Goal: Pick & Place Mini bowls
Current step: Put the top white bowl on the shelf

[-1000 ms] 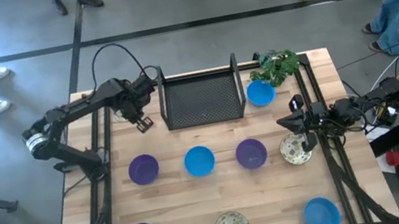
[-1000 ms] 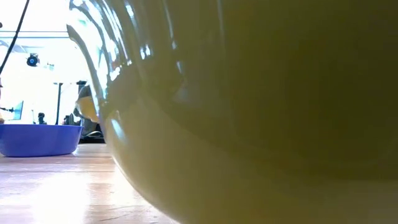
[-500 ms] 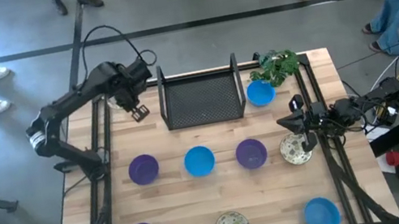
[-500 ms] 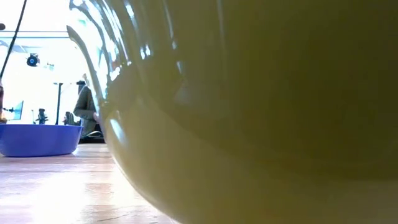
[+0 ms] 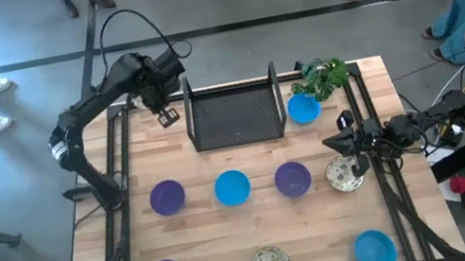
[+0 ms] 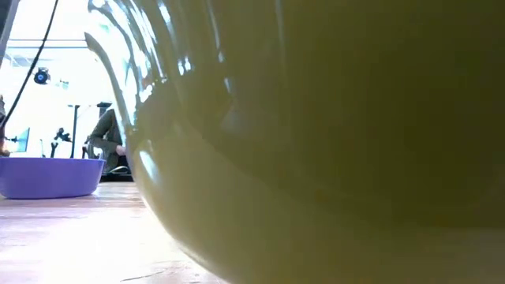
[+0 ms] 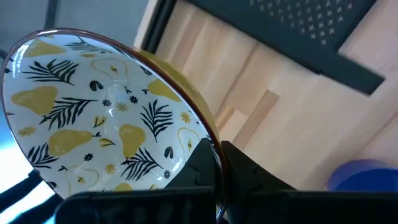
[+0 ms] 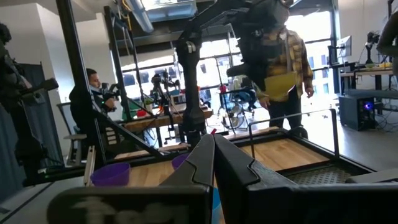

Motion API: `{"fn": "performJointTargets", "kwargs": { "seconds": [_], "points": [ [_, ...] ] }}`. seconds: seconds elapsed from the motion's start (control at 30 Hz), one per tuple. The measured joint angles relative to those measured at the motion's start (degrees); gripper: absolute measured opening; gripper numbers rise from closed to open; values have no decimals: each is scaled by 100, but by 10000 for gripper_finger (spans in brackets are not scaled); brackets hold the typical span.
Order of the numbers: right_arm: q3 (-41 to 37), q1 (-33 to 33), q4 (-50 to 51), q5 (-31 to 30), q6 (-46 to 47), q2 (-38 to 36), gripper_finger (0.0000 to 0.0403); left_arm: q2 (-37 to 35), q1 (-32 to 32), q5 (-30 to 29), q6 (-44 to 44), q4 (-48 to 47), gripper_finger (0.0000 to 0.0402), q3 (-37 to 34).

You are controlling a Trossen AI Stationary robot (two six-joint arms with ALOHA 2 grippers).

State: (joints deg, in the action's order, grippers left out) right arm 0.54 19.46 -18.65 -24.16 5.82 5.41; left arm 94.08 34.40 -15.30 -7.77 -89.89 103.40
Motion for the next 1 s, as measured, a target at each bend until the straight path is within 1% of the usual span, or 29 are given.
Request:
{"fn": "performJointTargets", "kwargs": {
  "seconds": [0.4, 0.6, 0.77, 1.0],
  "points": [
    [0, 0, 46, 0, 0, 0, 8, 885, -332, -81, -455, -15, 1, 1404],
    [0, -1, 46, 0, 0, 0, 8, 1234, -615, -106, -596, -15, 1, 1896],
    [0, -2, 92, 0, -1, 0, 8, 1418, -826, -101, -620, -2, 1, 2124],
    [0, 0, 178, 0, -1, 0, 8, 1659, -1016, -84, -776, 127, 1, 2117]
  ]
}}
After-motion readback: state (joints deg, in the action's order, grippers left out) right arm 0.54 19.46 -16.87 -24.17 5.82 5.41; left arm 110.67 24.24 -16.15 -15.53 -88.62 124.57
